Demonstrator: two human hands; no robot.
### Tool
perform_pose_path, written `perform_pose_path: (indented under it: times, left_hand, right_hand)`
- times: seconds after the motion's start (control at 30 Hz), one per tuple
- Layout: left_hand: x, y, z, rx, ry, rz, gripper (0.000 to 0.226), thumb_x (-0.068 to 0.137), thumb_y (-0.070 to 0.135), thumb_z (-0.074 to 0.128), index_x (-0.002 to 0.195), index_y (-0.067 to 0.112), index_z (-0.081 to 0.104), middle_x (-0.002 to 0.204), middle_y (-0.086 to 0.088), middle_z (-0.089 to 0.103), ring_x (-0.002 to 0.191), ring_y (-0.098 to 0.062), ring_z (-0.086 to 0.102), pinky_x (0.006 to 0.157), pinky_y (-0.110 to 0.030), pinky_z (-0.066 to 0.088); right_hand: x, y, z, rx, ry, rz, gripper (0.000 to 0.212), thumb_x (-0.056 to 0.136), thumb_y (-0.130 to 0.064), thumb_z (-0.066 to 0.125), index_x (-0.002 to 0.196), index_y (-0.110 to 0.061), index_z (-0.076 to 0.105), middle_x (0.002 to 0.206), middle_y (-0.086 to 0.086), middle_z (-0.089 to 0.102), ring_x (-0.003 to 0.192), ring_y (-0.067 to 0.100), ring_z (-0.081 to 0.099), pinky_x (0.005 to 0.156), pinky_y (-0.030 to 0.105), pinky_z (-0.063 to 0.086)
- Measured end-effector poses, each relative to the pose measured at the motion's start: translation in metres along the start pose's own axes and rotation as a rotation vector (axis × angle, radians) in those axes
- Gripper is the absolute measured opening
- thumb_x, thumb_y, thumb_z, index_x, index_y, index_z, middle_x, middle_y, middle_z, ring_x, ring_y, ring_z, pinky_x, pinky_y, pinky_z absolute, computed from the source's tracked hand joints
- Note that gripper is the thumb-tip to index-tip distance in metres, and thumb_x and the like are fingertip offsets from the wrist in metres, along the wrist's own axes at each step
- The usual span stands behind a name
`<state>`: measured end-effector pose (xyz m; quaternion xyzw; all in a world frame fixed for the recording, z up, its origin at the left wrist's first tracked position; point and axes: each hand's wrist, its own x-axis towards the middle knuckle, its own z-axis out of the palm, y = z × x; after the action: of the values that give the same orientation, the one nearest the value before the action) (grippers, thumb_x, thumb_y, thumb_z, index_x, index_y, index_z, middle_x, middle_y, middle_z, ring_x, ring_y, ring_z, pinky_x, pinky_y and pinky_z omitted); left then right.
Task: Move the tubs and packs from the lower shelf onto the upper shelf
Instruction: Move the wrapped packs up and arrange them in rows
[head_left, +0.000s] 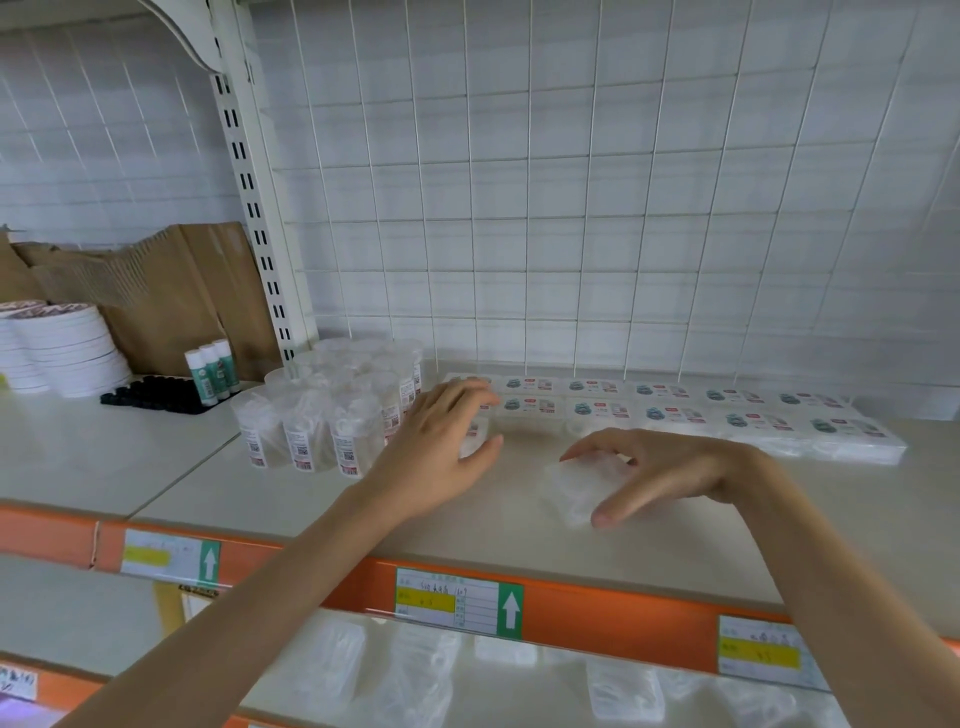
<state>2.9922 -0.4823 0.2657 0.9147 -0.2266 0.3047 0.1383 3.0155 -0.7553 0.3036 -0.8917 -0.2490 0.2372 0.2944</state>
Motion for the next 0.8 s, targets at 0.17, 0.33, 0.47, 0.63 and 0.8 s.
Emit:
perform_pose_path:
  times: [0.17,0.33,0.47,0.63,0.8]
  left_hand:
    - [0.011,0.017,-0.001,-0.272,-0.039,-0.129,0.025,0.098,0.032,0.051,0.104,0.017,0.07,0.104,0.01,0.067,0.1,-0.004,0.059,0.092,-0.028,0.047]
    - [0.022,0.041,0.009,-0.536,-0.122,-0.462,0.031,0.097,0.045,0.052,0.119,0.024,0.057,0.097,0.005,0.066,0.092,-0.007,0.063,0.076,-0.023,0.044]
    - [0.019,0.054,0.013,-0.62,-0.11,-0.502,0.037,0.095,0.047,0.054,0.125,0.025,0.049,0.09,0.006,0.064,0.08,-0.008,0.064,0.071,-0.022,0.044]
    - [0.02,0.053,0.006,-1.012,-0.183,-0.585,0.016,0.1,0.024,0.055,0.113,0.016,0.058,0.082,-0.003,0.069,0.071,-0.016,0.066,0.059,-0.03,0.053]
    - [0.016,0.044,0.004,-1.128,-0.079,-0.695,0.019,0.101,0.016,0.053,0.115,0.003,0.058,0.086,-0.013,0.067,0.072,-0.017,0.067,0.064,-0.028,0.055]
  right_hand:
    - [0.009,-0.002,0.004,-0.032,0.225,-0.05,0.056,0.068,-0.035,0.087,0.116,-0.039,0.058,0.113,-0.02,0.056,0.104,0.002,0.052,0.083,0.022,0.04]
    - [0.013,-0.005,0.008,0.018,0.537,-0.093,0.055,0.061,-0.048,0.088,0.109,-0.042,0.062,0.11,-0.017,0.055,0.093,-0.005,0.05,0.075,0.02,0.039]
    - [0.014,-0.008,0.01,0.038,0.609,-0.208,0.056,0.059,-0.047,0.09,0.107,-0.043,0.061,0.109,-0.02,0.061,0.093,-0.014,0.051,0.077,0.01,0.036]
    - [0.016,-0.008,0.012,0.171,0.589,-0.25,0.053,0.06,-0.049,0.087,0.107,-0.04,0.064,0.108,-0.021,0.064,0.097,-0.009,0.056,0.08,0.009,0.041]
    - [0.015,-0.011,0.004,0.508,0.664,-0.186,0.024,0.088,-0.041,0.068,0.101,-0.022,0.07,0.081,-0.008,0.07,0.077,0.009,0.065,0.069,0.025,0.05]
